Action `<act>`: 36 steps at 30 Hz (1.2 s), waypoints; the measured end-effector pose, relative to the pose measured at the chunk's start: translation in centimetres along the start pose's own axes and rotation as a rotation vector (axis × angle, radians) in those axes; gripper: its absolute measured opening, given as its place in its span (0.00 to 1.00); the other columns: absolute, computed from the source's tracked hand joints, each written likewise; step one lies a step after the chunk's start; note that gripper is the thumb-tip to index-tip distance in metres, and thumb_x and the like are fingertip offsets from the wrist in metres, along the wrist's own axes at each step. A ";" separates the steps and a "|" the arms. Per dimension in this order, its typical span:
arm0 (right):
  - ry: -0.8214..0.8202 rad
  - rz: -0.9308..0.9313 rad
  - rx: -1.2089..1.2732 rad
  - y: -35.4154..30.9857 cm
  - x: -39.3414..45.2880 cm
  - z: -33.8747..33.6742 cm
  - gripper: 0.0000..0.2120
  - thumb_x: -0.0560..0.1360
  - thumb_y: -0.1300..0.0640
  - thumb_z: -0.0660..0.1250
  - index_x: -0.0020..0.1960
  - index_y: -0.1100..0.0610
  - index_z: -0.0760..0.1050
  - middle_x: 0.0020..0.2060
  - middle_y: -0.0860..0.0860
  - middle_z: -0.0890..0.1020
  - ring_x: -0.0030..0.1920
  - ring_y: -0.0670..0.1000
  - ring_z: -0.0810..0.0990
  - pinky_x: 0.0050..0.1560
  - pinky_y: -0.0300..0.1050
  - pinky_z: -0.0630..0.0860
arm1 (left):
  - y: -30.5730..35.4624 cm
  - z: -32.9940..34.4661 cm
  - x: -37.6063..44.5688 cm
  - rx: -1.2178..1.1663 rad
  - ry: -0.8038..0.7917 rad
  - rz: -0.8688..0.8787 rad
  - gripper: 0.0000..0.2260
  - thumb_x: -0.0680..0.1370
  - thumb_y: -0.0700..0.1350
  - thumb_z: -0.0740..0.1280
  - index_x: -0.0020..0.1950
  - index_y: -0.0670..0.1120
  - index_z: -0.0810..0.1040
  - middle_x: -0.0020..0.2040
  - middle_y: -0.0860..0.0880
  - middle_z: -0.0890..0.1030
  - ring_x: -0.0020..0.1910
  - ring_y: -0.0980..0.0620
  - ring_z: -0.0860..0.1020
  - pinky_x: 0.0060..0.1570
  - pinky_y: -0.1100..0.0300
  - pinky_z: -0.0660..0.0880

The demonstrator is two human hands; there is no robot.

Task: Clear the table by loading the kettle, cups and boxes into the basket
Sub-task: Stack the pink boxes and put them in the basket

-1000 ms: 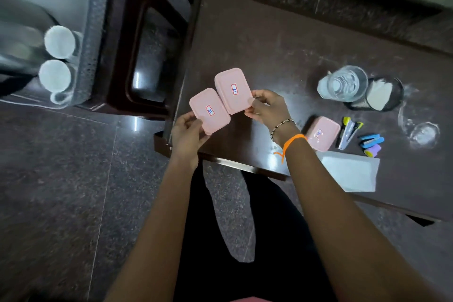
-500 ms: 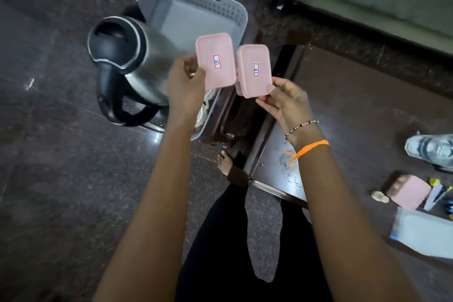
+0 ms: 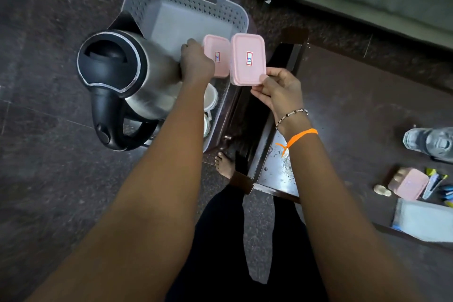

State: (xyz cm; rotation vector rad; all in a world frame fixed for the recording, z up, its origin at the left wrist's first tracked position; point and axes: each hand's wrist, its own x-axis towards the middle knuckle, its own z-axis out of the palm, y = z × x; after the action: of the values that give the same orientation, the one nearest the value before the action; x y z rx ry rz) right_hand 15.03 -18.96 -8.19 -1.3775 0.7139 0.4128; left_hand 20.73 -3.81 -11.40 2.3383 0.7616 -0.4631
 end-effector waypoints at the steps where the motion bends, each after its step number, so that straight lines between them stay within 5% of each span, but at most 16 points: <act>1: 0.003 -0.001 0.003 0.0 0.1 0.2 0.09 0.77 0.68 0.59 0.43 0.56 0.71 0.37 0.55 0.75 0.36 0.49 0.76 0.48 0.43 0.79 | -0.1 0.0 0.1 -0.014 -0.024 -0.016 0.17 0.73 0.32 0.57 0.61 0.35 0.72 0.64 0.36 0.74 0.63 0.38 0.73 0.61 0.52 0.71; 5: -0.021 -0.007 -0.026 -0.1 0.7 1.2 0.11 0.77 0.68 0.59 0.41 0.55 0.71 0.35 0.54 0.76 0.34 0.49 0.77 0.45 0.42 0.80 | -0.1 -0.3 0.0 -0.265 -0.140 -0.141 0.15 0.75 0.34 0.56 0.57 0.33 0.77 0.58 0.34 0.79 0.59 0.38 0.77 0.57 0.49 0.75; 9: -0.031 -0.018 -0.078 -0.1 1.5 3.2 0.12 0.76 0.69 0.60 0.39 0.55 0.71 0.32 0.54 0.76 0.29 0.45 0.78 0.37 0.37 0.80 | 0.3 -0.7 -0.8 -0.536 -0.098 -0.258 0.20 0.82 0.48 0.52 0.54 0.35 0.78 0.58 0.37 0.80 0.57 0.40 0.78 0.59 0.50 0.74; 12: 0.034 -0.030 -0.182 0.6 2.2 4.9 0.13 0.74 0.68 0.61 0.37 0.53 0.71 0.36 0.58 0.80 0.34 0.52 0.81 0.41 0.46 0.81 | 0.2 -0.6 -1.5 -0.633 -0.081 -0.248 0.22 0.82 0.53 0.49 0.45 0.43 0.78 0.55 0.39 0.82 0.54 0.42 0.80 0.58 0.51 0.74; 15: 0.092 -0.022 -0.344 1.2 2.9 5.9 0.09 0.71 0.68 0.61 0.41 0.56 0.76 0.45 0.62 0.84 0.47 0.60 0.84 0.54 0.55 0.80 | -0.2 -0.1 -1.5 -0.600 -0.061 -0.213 0.20 0.82 0.49 0.50 0.57 0.39 0.77 0.58 0.38 0.80 0.57 0.42 0.78 0.56 0.55 0.73; 20: 0.066 -0.004 -0.404 1.3 2.7 5.7 0.16 0.71 0.68 0.56 0.53 0.63 0.80 0.49 0.62 0.84 0.53 0.59 0.82 0.61 0.55 0.77 | -0.6 -0.3 -1.9 -0.518 -0.070 -0.028 0.15 0.80 0.37 0.52 0.56 0.36 0.77 0.48 0.43 0.77 0.45 0.51 0.72 0.40 0.62 0.69; 22: 0.047 -0.017 -0.386 1.4 2.0 5.0 0.17 0.72 0.69 0.55 0.52 0.63 0.80 0.48 0.61 0.85 0.51 0.58 0.83 0.61 0.54 0.77 | -0.5 -0.5 -2.9 -0.462 -0.014 0.005 0.15 0.79 0.36 0.53 0.58 0.34 0.76 0.54 0.37 0.79 0.50 0.47 0.75 0.49 0.58 0.72; 24: 0.032 -0.028 -0.367 1.5 1.4 4.0 0.16 0.73 0.69 0.55 0.53 0.64 0.79 0.49 0.62 0.84 0.52 0.58 0.83 0.62 0.53 0.77 | -0.2 -0.7 -4.7 -0.361 0.082 0.045 0.16 0.78 0.36 0.55 0.64 0.37 0.73 0.65 0.38 0.75 0.64 0.45 0.73 0.62 0.59 0.65; 27: -0.002 0.005 -0.262 2.2 0.3 1.9 0.15 0.76 0.70 0.54 0.55 0.67 0.77 0.50 0.65 0.82 0.49 0.58 0.83 0.53 0.47 0.80 | 0.4 -0.3 -8.6 -0.332 0.175 0.155 0.15 0.78 0.39 0.58 0.64 0.43 0.73 0.64 0.44 0.74 0.63 0.51 0.72 0.63 0.64 0.64; 32: -0.014 0.064 -0.150 4.2 -1.8 -3.9 0.13 0.77 0.70 0.54 0.54 0.67 0.76 0.44 0.59 0.80 0.39 0.50 0.80 0.43 0.38 0.77 | 1.2 3.2 -15.1 -0.441 -0.051 0.171 0.10 0.77 0.37 0.61 0.52 0.42 0.80 0.53 0.44 0.82 0.54 0.49 0.78 0.59 0.58 0.72; 36: 0.050 0.092 -0.164 6.0 -3.3 -11.2 0.12 0.76 0.70 0.57 0.52 0.64 0.78 0.48 0.64 0.82 0.44 0.54 0.81 0.56 0.51 0.79 | 2.4 8.5 -19.7 -0.337 -0.267 0.164 0.09 0.77 0.37 0.61 0.50 0.40 0.81 0.51 0.42 0.82 0.53 0.46 0.79 0.60 0.51 0.74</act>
State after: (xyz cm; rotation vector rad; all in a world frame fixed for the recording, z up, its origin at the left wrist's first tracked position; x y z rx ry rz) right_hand 6.28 -28.42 -10.73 -1.5169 0.8007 0.5211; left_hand 5.88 -18.91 -6.90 1.9570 0.4748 -0.5175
